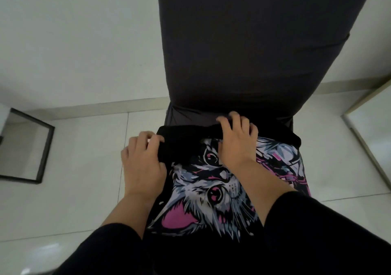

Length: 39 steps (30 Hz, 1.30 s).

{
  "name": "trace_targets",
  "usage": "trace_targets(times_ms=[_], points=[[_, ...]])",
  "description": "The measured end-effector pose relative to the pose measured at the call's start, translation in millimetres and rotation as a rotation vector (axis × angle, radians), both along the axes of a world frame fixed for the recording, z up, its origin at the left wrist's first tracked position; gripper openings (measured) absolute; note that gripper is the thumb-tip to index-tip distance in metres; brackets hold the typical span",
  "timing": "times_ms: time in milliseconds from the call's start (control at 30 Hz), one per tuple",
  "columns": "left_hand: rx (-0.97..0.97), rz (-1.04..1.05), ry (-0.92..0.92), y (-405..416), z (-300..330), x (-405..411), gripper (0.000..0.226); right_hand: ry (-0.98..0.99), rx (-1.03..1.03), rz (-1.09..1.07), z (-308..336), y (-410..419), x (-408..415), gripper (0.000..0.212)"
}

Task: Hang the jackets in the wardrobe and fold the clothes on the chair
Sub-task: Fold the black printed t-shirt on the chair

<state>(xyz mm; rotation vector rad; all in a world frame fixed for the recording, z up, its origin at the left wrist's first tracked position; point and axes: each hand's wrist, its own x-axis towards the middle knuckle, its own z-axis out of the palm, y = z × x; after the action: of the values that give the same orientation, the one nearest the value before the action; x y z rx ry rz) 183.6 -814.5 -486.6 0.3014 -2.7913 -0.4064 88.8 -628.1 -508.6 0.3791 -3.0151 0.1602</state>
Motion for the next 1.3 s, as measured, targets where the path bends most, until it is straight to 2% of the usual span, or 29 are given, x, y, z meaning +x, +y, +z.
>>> trace_targets(times_ms=[67, 100, 167, 233, 300, 400, 467, 567, 667, 733, 833, 933, 1000, 1067, 1133, 1233, 1300], points=[[0.145, -0.037, -0.007, 2.3, 11.5, 6.6, 0.049, -0.025, -0.023, 0.093, 9.1, -10.5, 2.8, 0.078], [0.222, -0.041, -0.036, 3.6, 17.2, 10.7, 0.047, -0.085, -0.017, 0.136, 12.7, -15.8, 4.7, 0.076], [0.302, -0.036, -0.045, 3.5, 24.1, 20.2, 0.041, -0.131, -0.004, 0.155, 18.0, -21.2, 8.9, 0.056], [0.283, -0.047, -0.044, -0.6, 29.0, 32.9, 0.033, -0.053, 0.007, 0.107, 22.2, -17.3, 15.0, 0.041], [0.172, -0.109, -0.093, -7.0, 28.3, 46.6, 0.029, -0.050, 0.062, 0.088, 23.9, -8.3, 26.7, 0.046], [0.093, -0.194, -0.317, -10.5, 24.5, 66.8, 0.024, -0.159, 0.152, 0.143, 25.0, 3.4, 54.3, 0.056], [0.183, -0.177, -0.450, -7.8, 19.1, 79.2, 0.018, -0.217, 0.205, 0.180, 24.4, 7.7, 75.3, 0.059], [0.377, -0.086, -0.515, -3.2, 7.8, 93.5, 0.013, -0.235, 0.248, 0.228, 14.5, 10.4, 105.3, 0.063], [0.534, 0.024, -0.447, -1.3, 1.9, 100.2, 0.007, -0.150, 0.115, 0.363, 0.4, 3.0, 127.9, 0.061], [0.641, 0.120, -0.375, -3.3, 1.4, 101.9, 0.007, -0.231, -0.032, 0.420, 0.8, -8.9, 137.0, 0.047], [0.706, 0.286, -0.263, -10.6, 2.3, 96.9, 0.010, -0.450, -0.447, 0.145, 11.4, -23.1, 137.0, 0.027], [0.848, 0.485, -0.049, -14.1, 8.3, 81.9, 0.038, -0.424, -0.731, -0.119, 12.2, -30.1, 119.0, 0.010], [0.931, 0.538, -0.071, -12.8, 6.8, 73.2, 0.052, -0.478, -0.744, -0.207, 12.3, -33.1, 105.0, 0.008], [0.862, 0.530, -0.202, -7.2, -4.8, 73.7, 0.042, -0.540, -0.657, -0.257, 9.9, -35.4, 95.6, 0.016], [0.770, 0.563, -0.231, -2.1, -16.0, 79.2, 0.023, -0.538, -0.548, -0.256, 3.9, -36.7, 92.9, 0.024], [0.685, 0.589, -0.073, -2.1, -22.2, 85.2, 0.007, -0.479, -0.483, -0.273, -2.6, -41.0, 94.6, 0.026], [0.671, 0.588, 0.053, -6.0, -20.9, 86.6, 0.008, -0.456, -0.462, -0.330, -3.9, -41.6, 95.9, 0.026]])
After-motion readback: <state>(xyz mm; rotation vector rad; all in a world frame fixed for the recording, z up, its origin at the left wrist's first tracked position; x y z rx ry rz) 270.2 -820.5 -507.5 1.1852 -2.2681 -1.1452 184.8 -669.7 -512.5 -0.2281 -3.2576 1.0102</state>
